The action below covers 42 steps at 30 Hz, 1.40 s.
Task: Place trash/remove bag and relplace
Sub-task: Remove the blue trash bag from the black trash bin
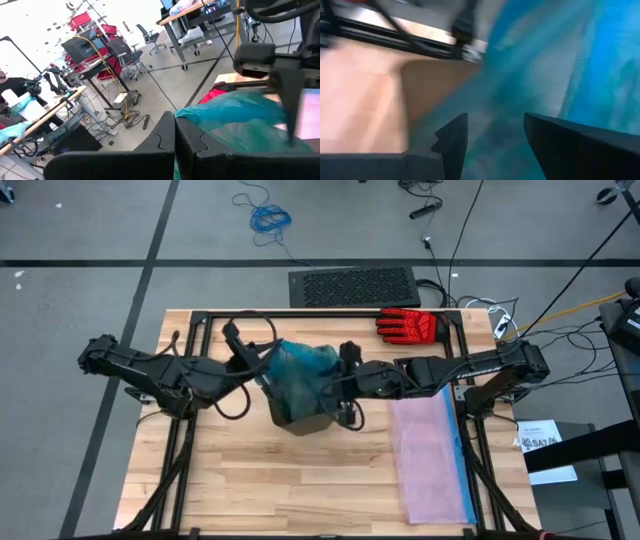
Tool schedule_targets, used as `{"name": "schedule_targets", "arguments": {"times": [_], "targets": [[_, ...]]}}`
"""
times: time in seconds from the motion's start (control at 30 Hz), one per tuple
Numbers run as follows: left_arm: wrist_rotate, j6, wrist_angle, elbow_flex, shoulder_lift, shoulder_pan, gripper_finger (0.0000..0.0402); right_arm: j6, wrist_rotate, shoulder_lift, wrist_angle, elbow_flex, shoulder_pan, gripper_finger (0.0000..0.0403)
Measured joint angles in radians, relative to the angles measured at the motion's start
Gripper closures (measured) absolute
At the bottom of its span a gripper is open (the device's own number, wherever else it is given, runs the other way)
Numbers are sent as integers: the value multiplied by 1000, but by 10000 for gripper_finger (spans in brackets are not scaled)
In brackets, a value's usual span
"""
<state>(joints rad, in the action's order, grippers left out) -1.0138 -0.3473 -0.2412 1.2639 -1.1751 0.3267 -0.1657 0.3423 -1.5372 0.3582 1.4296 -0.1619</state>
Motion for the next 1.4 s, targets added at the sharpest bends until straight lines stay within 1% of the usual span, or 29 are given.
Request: {"name": "schedule_targets", "arguments": {"times": [0.07,0.17,0.27,0.33,0.6,0.7,0.8,0.93,1.17,1.23,1.4], "targets": [[0,0,-6,0,-1,0,402,-1,113,0,8,0,0,215],[0,3,-16,0,-1,4,402,-10,253,0,13,0,1,215],[1,35,-39,0,-5,8,402,-36,343,0,9,0,4,215],[4,57,-63,0,-8,10,402,-52,368,0,-2,0,10,215],[19,184,-173,-1,-39,14,402,-133,374,6,-60,0,41,215],[20,193,-177,-1,-55,16,402,-171,392,6,-65,0,54,215],[46,204,-179,-1,-67,17,402,-221,425,8,-73,0,68,215],[52,212,-189,-2,-72,17,402,-257,423,33,-70,0,84,215],[52,211,-189,-2,-72,17,401,-291,410,123,-43,0,91,216],[53,211,-189,-2,-72,17,402,-287,381,149,-4,0,91,216],[53,211,-188,-2,-72,17,402,-203,190,186,119,0,91,216]]}}
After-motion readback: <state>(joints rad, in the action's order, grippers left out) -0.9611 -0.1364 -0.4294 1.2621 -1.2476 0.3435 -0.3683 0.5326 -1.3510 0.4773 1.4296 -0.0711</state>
